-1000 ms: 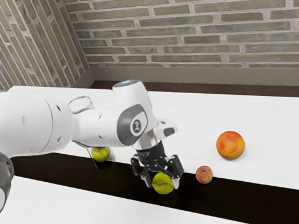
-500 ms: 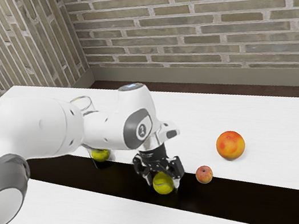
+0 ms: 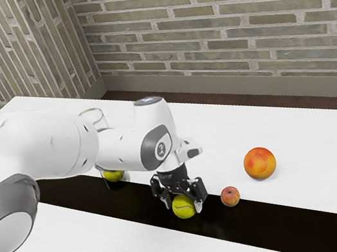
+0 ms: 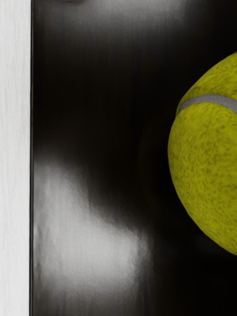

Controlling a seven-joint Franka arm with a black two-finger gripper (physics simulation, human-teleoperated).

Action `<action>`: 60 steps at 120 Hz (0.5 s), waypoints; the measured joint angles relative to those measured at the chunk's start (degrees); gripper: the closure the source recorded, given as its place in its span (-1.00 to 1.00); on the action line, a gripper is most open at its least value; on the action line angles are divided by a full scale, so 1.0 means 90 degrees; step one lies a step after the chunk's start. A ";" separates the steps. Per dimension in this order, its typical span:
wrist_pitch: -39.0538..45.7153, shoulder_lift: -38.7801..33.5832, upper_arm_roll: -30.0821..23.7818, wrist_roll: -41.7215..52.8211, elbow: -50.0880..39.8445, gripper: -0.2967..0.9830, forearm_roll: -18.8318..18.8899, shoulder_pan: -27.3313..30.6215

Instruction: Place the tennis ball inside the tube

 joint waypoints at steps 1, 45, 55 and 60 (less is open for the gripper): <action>0.0001 0.0001 -0.0001 0.0002 0.0000 -0.54 -0.0002 0.0000; 0.0015 0.0036 -0.0027 0.0049 0.0053 -0.08 0.0034 0.0000; 0.0019 0.0027 -0.0014 0.0044 0.0069 -0.05 0.0082 -0.0005; 0.0020 0.0017 -0.0009 0.0039 0.0109 -0.04 0.0137 -0.0007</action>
